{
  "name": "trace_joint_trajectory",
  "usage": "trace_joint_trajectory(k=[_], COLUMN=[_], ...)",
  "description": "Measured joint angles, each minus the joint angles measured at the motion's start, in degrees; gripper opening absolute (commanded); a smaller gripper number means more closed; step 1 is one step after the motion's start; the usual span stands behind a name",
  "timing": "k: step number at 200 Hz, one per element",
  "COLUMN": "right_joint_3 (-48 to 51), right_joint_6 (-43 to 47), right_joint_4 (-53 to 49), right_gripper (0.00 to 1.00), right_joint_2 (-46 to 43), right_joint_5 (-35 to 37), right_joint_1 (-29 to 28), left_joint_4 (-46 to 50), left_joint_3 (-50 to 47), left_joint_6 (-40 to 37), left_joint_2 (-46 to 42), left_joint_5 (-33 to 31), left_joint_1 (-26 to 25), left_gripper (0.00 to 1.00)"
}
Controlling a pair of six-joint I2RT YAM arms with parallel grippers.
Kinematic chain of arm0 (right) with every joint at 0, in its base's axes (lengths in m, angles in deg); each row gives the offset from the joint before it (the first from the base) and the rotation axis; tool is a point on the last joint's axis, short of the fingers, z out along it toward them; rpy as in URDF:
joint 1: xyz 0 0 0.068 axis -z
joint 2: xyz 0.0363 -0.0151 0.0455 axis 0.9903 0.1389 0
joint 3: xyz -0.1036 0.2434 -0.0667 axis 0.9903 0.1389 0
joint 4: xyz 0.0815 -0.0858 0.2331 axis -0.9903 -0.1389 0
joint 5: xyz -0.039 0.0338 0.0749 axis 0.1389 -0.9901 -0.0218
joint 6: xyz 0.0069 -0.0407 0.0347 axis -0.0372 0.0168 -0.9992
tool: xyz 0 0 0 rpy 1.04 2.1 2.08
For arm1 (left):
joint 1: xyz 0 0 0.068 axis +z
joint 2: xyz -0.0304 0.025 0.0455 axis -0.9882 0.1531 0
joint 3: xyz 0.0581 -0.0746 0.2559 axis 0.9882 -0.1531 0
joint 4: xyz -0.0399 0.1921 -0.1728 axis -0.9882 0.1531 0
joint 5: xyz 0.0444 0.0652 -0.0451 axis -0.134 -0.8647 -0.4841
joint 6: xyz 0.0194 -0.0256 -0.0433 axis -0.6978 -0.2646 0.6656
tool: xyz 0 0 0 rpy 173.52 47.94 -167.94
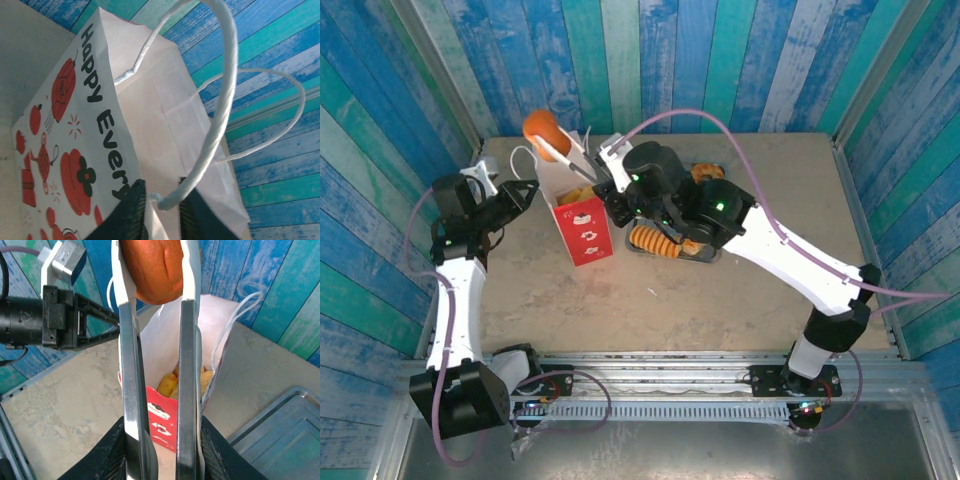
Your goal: Place the fake bread into the paper bag
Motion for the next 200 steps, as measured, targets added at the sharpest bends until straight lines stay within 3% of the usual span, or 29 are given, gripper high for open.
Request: trace_joint_trajectory(k=[45, 200], right_joint_3=[-4.0, -5.7], right_joint_6=[-0.2, -2.4], right_joint_4=[-4.7, -14.7], right_gripper=[0.22, 0.29], right_joint_2=[4.0, 10.7], right_joint_5=[1.0, 1.2], right_joint_1=[0.0, 1.6], left_joint_4=[1.4, 3.1], left_joint_3=[0.6, 1.0], left_joint_6=[-1.9, -4.0], left_joint_2=[-0.1, -0.4], left_joint_5=[-2.7, -4.6], left_joint_1=[0.0, 0.0], left_gripper=[0.01, 0.00])
